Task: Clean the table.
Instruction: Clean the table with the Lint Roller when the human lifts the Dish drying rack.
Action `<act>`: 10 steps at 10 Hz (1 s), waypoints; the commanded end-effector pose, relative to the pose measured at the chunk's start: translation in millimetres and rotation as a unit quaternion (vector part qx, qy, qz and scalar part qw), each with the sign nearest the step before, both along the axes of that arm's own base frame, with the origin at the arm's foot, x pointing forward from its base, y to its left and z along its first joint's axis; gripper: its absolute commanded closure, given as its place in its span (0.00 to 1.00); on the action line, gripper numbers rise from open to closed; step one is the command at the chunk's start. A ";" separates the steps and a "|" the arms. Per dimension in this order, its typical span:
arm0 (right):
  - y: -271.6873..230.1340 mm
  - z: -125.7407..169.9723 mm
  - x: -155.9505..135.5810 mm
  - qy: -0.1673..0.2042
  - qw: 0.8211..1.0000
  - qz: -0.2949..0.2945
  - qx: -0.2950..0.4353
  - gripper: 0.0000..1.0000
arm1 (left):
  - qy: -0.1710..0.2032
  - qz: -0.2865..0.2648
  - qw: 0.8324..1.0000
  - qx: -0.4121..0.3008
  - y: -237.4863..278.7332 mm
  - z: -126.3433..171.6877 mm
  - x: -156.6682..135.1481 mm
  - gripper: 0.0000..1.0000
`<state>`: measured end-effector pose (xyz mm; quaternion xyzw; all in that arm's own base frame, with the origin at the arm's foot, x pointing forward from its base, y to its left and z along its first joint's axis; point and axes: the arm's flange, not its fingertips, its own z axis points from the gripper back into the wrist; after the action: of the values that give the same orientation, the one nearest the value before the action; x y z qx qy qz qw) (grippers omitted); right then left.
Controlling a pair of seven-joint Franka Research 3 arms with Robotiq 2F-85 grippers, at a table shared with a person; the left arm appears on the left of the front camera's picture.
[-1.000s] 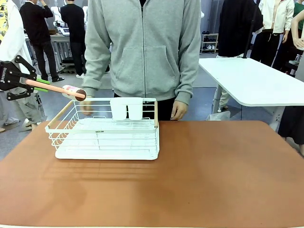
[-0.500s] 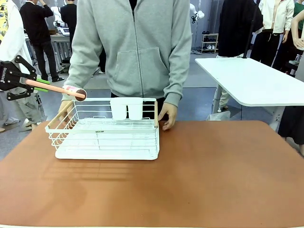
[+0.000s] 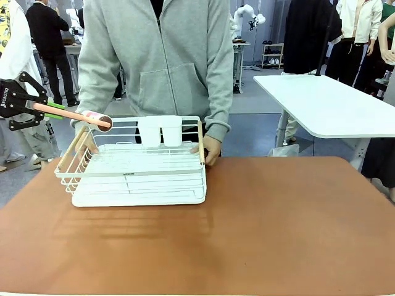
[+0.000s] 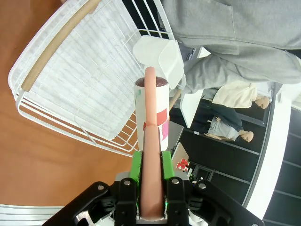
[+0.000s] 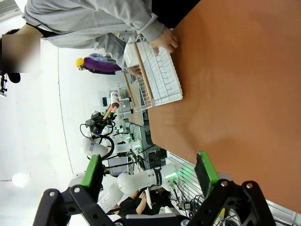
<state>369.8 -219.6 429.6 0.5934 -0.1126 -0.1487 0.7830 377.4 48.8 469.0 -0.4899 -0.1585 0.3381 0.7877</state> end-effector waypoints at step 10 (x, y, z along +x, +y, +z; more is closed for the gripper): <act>0.3 4.5 -1.4 -0.005 1.000 0.000 0.003 0.00 | 0.000 0.000 1.000 -0.003 -0.3 0.4 -0.2 0.94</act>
<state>369.8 -219.7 429.6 0.5934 -0.1126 -0.1488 0.7830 377.5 48.6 469.0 -0.4902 -0.1581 0.3379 0.7878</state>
